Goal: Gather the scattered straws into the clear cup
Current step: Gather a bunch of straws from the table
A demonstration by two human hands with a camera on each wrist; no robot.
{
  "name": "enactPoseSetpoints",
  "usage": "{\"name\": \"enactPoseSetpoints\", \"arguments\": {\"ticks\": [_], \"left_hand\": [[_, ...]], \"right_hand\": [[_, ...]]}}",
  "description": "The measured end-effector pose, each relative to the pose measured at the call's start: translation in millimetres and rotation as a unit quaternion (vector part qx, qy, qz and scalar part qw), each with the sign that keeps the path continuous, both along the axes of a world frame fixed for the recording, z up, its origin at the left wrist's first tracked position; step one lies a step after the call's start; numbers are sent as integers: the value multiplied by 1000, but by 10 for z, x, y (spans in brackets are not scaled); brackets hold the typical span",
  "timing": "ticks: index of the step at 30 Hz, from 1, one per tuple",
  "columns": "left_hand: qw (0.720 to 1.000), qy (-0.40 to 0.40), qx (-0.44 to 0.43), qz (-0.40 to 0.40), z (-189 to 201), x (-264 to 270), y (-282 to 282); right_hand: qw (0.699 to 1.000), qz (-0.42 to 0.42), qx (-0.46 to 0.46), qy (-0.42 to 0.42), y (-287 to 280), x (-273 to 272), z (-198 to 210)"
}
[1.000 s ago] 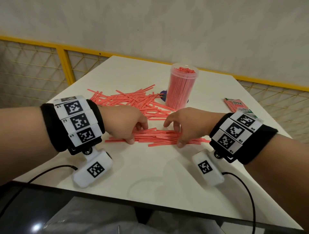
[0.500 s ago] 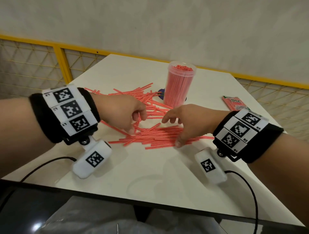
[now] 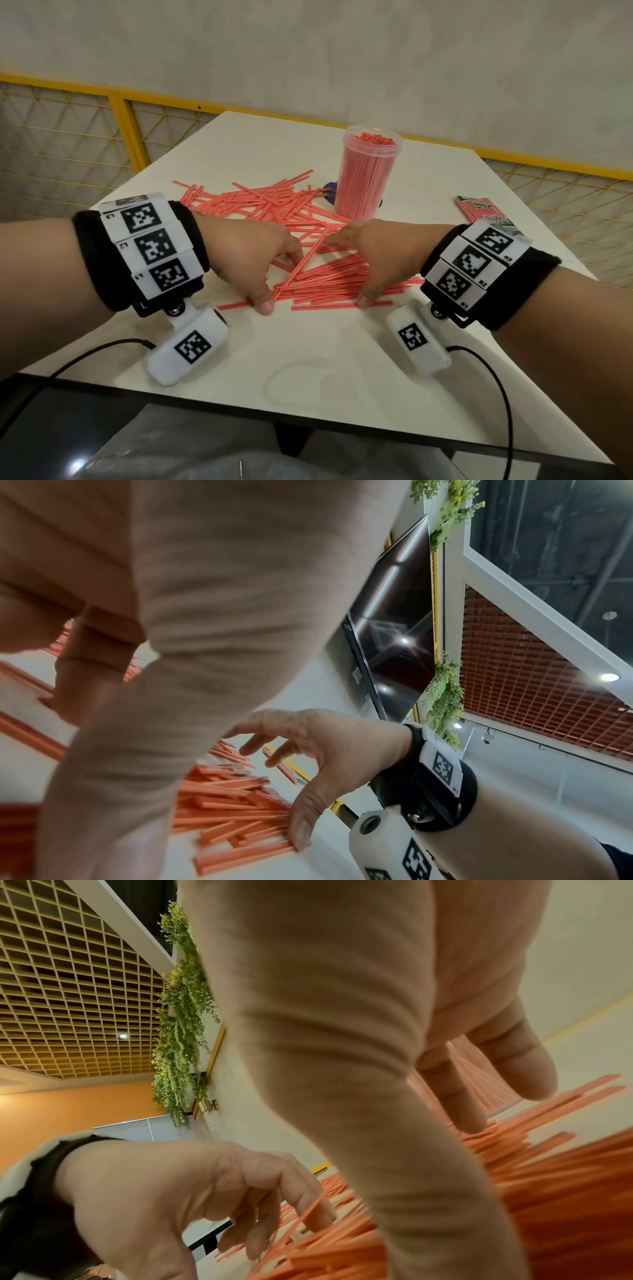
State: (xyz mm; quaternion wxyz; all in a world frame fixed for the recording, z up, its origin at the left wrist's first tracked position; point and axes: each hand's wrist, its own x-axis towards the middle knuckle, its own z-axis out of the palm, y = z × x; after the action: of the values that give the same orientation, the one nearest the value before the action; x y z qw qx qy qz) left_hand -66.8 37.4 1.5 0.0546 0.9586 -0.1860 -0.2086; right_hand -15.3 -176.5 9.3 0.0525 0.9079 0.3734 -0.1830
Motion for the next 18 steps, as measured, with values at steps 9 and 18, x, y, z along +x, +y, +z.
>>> {"name": "enactPoseSetpoints", "arguments": {"ticks": [9, 18], "left_hand": [[1000, 18, -24, 3, 13, -6, -49], [999, -24, -31, 4, -16, 17, -77]], "right_hand": [[996, -65, 59, -4, -58, -18, -59], [998, -30, 45, -27, -144, -5, -45]]}}
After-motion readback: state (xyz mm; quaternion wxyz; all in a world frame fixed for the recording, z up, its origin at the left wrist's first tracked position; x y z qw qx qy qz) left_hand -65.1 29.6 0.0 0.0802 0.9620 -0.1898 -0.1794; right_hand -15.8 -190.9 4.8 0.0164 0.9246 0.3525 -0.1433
